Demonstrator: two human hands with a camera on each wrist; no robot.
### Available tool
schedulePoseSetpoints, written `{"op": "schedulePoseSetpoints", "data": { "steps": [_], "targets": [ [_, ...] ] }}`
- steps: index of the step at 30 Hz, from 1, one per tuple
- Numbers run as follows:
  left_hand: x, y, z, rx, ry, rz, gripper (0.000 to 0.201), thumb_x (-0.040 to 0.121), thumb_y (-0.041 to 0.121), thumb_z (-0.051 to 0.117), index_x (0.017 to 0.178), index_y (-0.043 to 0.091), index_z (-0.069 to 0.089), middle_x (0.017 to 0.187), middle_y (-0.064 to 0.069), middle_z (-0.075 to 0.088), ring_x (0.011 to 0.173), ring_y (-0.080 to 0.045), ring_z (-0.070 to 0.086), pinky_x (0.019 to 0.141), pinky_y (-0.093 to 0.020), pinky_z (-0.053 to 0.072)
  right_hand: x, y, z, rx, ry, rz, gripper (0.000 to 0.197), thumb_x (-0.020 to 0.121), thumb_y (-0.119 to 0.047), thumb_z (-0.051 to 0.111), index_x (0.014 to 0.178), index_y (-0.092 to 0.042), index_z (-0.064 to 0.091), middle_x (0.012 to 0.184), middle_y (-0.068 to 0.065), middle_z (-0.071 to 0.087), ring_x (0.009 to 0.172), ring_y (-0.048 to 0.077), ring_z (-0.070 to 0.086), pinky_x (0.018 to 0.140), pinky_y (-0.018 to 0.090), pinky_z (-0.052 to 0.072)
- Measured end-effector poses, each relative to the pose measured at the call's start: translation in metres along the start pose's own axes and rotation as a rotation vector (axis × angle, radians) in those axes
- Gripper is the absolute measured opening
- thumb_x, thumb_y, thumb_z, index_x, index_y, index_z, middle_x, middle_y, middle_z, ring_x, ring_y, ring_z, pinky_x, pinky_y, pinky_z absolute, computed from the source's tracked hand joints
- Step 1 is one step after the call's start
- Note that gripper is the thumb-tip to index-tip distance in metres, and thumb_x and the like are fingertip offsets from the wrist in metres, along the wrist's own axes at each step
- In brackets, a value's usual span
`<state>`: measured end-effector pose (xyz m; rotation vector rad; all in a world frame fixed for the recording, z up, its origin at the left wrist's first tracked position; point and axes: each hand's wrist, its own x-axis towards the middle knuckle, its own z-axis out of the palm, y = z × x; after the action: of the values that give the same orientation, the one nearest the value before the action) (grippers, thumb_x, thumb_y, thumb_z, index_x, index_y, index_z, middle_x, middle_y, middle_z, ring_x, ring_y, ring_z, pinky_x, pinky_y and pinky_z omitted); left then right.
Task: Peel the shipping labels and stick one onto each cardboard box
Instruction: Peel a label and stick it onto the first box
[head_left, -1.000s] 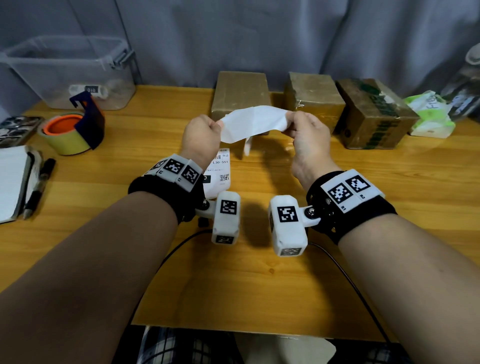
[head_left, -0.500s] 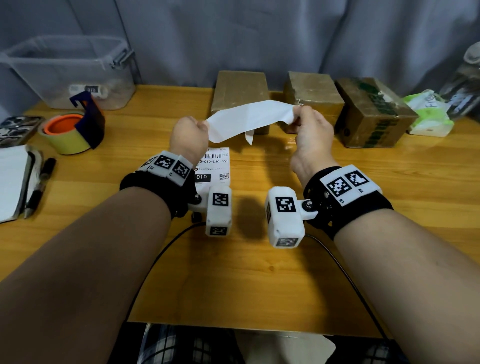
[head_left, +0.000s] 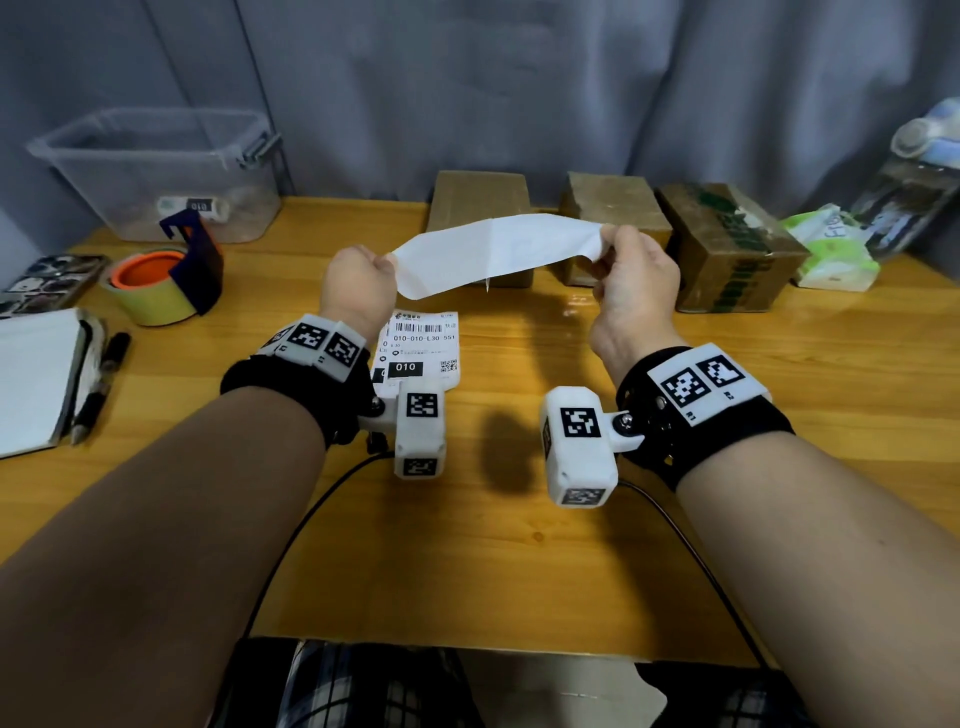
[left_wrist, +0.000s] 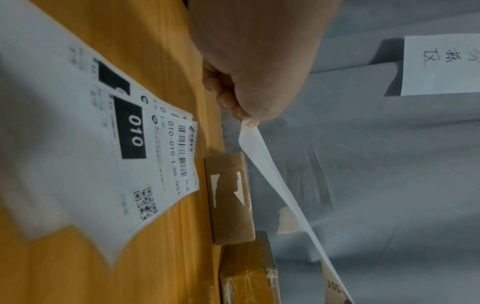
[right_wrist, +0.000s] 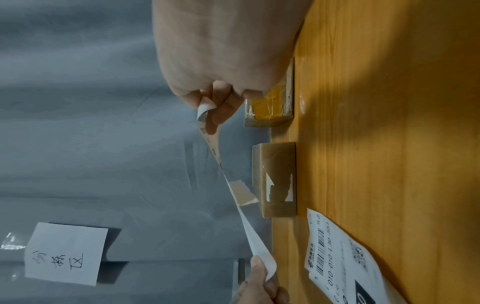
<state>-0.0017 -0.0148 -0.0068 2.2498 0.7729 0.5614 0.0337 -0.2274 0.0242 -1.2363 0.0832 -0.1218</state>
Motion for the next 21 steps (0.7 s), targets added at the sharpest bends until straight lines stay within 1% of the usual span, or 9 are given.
{"op": "schedulePoseSetpoints", "data": {
  "steps": [2,5,6,9,10,12,14,18,21],
  "targets": [
    [-0.005,0.002,-0.005,0.016,0.01,0.021,0.033,0.097,0.021,0.042,0.105,-0.007,0.058,0.107,-0.024,0.064,0.1,-0.038,0.06,0.073,-0.031,0.042,-0.004,-0.005,-0.001,0.019,-0.001,0.003,0.021,0.089,-0.01,0.051,0.069,-0.015,0.057,0.065,-0.004,0.056,0.063,0.007,0.05,0.052,0.016,0.041],
    [-0.011,0.003,-0.012,0.028,0.014,0.044,0.033,0.097,0.022,0.043,0.107,-0.005,0.058,0.107,-0.022,0.065,0.1,-0.036,0.06,0.076,-0.031,0.044,-0.012,-0.013,-0.003,0.048,0.0,-0.001,0.018,0.089,-0.012,0.051,0.072,-0.016,0.054,0.071,-0.001,0.057,0.069,0.01,0.053,0.064,0.025,0.045],
    [-0.013,0.003,-0.013,0.041,0.012,0.051,0.033,0.097,0.023,0.043,0.108,-0.005,0.057,0.108,-0.022,0.065,0.101,-0.036,0.06,0.076,-0.03,0.043,-0.016,-0.016,-0.004,0.059,-0.002,-0.003,0.017,0.09,-0.012,0.049,0.074,-0.015,0.054,0.072,-0.001,0.058,0.068,0.01,0.054,0.063,0.026,0.046],
    [-0.021,0.001,-0.017,0.094,-0.001,0.067,0.033,0.098,0.022,0.042,0.108,-0.005,0.057,0.107,-0.022,0.064,0.101,-0.036,0.059,0.073,-0.03,0.04,-0.026,-0.024,-0.006,0.084,0.003,-0.007,0.017,0.092,-0.012,0.046,0.078,-0.013,0.054,0.074,0.0,0.06,0.059,0.008,0.057,0.051,0.02,0.048],
    [-0.025,0.0,-0.019,0.107,-0.003,0.071,0.033,0.098,0.022,0.042,0.107,-0.005,0.058,0.107,-0.022,0.064,0.1,-0.036,0.059,0.073,-0.03,0.04,-0.029,-0.026,-0.006,0.08,0.011,-0.017,0.017,0.092,-0.011,0.045,0.077,-0.013,0.053,0.071,0.0,0.058,0.055,0.007,0.054,0.048,0.019,0.046],
    [-0.032,-0.001,-0.022,0.131,-0.002,0.076,0.032,0.097,0.02,0.041,0.106,-0.006,0.057,0.107,-0.023,0.064,0.101,-0.037,0.059,0.074,-0.032,0.041,-0.034,-0.029,-0.007,0.057,0.029,-0.048,0.018,0.09,-0.01,0.045,0.073,-0.015,0.049,0.063,-0.001,0.049,0.049,0.007,0.044,0.043,0.02,0.036],
    [-0.037,-0.001,-0.025,0.159,0.003,0.078,0.031,0.097,0.017,0.041,0.104,-0.007,0.058,0.108,-0.024,0.063,0.101,-0.037,0.058,0.074,-0.033,0.041,-0.038,-0.03,-0.007,0.031,0.034,-0.066,0.019,0.089,-0.012,0.046,0.071,-0.017,0.045,0.061,-0.002,0.042,0.051,0.008,0.037,0.044,0.021,0.03],
    [-0.042,-0.001,-0.034,0.189,0.011,0.05,0.028,0.096,0.015,0.042,0.103,-0.007,0.058,0.109,-0.025,0.063,0.102,-0.038,0.058,0.077,-0.037,0.042,-0.044,-0.033,-0.006,0.017,0.028,-0.081,0.022,0.089,-0.012,0.046,0.068,-0.018,0.044,0.063,-0.002,0.041,0.057,0.009,0.037,0.048,0.022,0.031],
    [-0.043,-0.003,-0.041,0.186,0.018,0.05,0.029,0.097,0.016,0.041,0.104,-0.007,0.058,0.11,-0.024,0.062,0.103,-0.038,0.057,0.075,-0.034,0.039,-0.045,-0.034,-0.008,0.019,0.029,-0.084,0.021,0.088,-0.011,0.045,0.068,-0.018,0.043,0.063,-0.002,0.041,0.055,0.009,0.037,0.049,0.023,0.031]
  ]
}}
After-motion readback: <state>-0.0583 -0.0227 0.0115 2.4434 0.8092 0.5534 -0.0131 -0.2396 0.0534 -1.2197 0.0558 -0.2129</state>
